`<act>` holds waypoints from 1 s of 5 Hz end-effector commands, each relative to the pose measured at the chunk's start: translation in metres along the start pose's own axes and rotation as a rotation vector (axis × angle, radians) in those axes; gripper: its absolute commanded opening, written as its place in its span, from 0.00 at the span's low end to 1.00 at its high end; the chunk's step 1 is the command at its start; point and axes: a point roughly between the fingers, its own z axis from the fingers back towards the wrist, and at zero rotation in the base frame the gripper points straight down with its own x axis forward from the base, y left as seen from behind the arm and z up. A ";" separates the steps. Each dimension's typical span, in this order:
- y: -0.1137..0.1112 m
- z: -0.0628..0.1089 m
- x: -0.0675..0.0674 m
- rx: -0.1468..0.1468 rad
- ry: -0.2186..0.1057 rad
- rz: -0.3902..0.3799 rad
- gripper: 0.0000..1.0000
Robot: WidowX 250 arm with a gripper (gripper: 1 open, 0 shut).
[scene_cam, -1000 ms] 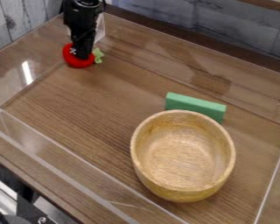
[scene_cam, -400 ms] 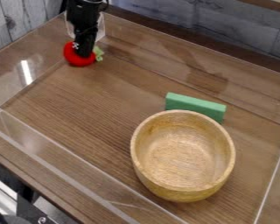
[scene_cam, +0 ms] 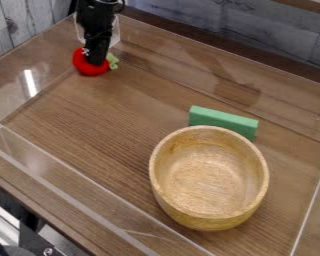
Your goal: Move the red fruit to the left
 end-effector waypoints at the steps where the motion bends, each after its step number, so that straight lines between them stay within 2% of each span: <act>1: 0.016 -0.028 0.014 0.066 0.003 0.021 0.00; 2: 0.022 -0.027 0.014 0.080 -0.001 0.036 0.00; 4: 0.016 -0.021 0.008 0.100 -0.016 0.015 0.00; 5: 0.011 -0.021 0.007 0.105 -0.022 0.003 1.00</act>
